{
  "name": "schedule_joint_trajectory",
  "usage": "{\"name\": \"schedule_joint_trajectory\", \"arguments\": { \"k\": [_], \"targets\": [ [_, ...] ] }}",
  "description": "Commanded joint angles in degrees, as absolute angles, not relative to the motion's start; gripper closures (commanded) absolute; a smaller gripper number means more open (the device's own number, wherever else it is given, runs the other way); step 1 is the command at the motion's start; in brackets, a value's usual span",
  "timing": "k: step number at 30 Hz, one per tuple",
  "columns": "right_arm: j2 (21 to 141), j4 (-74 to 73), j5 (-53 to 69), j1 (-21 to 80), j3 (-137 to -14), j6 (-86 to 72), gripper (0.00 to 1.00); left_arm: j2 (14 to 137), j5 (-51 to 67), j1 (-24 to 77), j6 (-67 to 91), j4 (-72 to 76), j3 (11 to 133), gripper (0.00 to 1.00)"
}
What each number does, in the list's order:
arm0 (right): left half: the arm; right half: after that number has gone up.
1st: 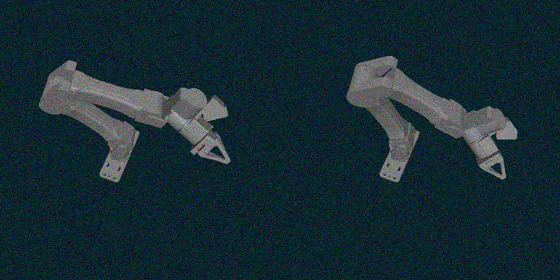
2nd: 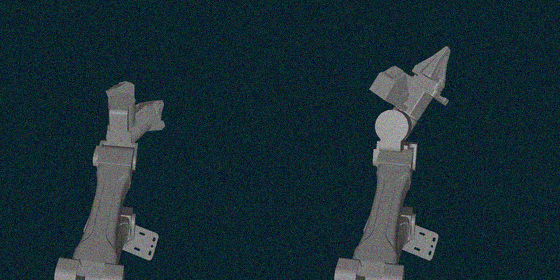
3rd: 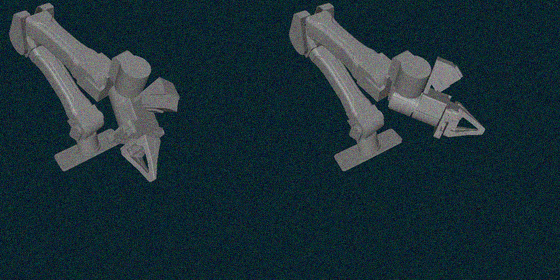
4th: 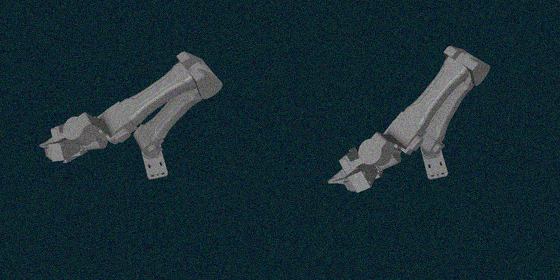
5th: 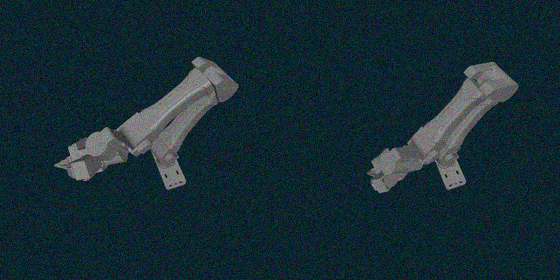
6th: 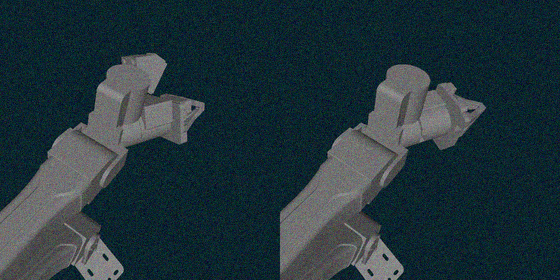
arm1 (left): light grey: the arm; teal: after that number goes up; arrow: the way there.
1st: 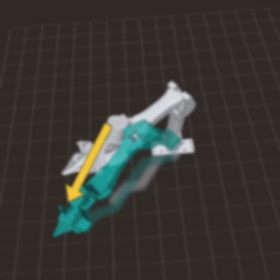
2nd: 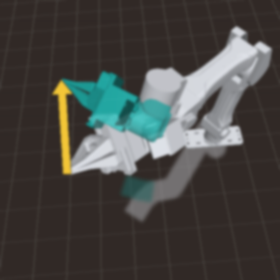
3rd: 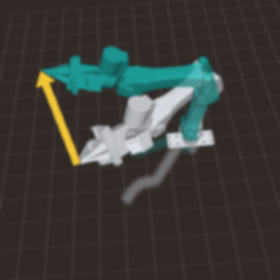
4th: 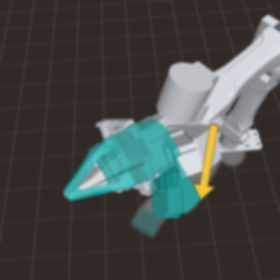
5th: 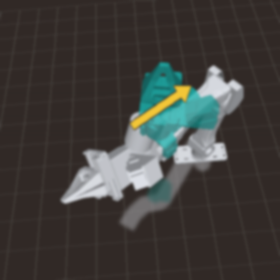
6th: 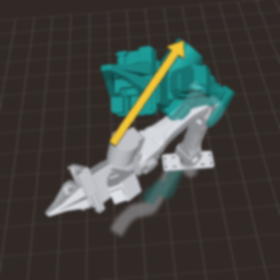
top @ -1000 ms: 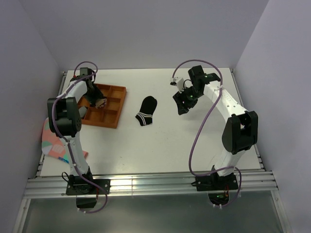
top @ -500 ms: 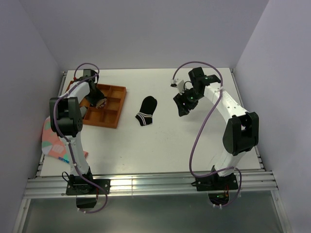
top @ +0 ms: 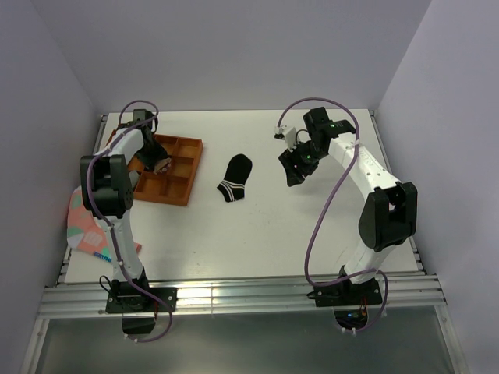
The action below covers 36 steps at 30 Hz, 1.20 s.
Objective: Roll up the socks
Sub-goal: Place the sock in the storage box.
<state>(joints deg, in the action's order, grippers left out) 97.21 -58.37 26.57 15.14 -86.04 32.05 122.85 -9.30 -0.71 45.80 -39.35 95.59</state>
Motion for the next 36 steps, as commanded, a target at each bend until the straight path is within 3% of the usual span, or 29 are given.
{"name": "schedule_joint_trajectory", "arguments": {
  "k": [1, 27, 36],
  "targets": [
    [94.4, -59.24, 26.98, 15.47, -87.1, 32.78, 0.37, 126.21, -12.57, -2.64, 46.41, -42.45, 95.89, 0.53],
    [93.08, -59.59, 27.6, 15.47, -86.48, 32.87, 0.37, 119.97, -11.08, -3.08, 44.56, -41.13, 95.98, 0.37],
    [92.81, -59.41, 27.6, 15.47, -85.96, 33.05, 0.37, 118.92, -10.9, -3.25, 44.47, -41.84, 97.03, 0.38]
  ]
}}
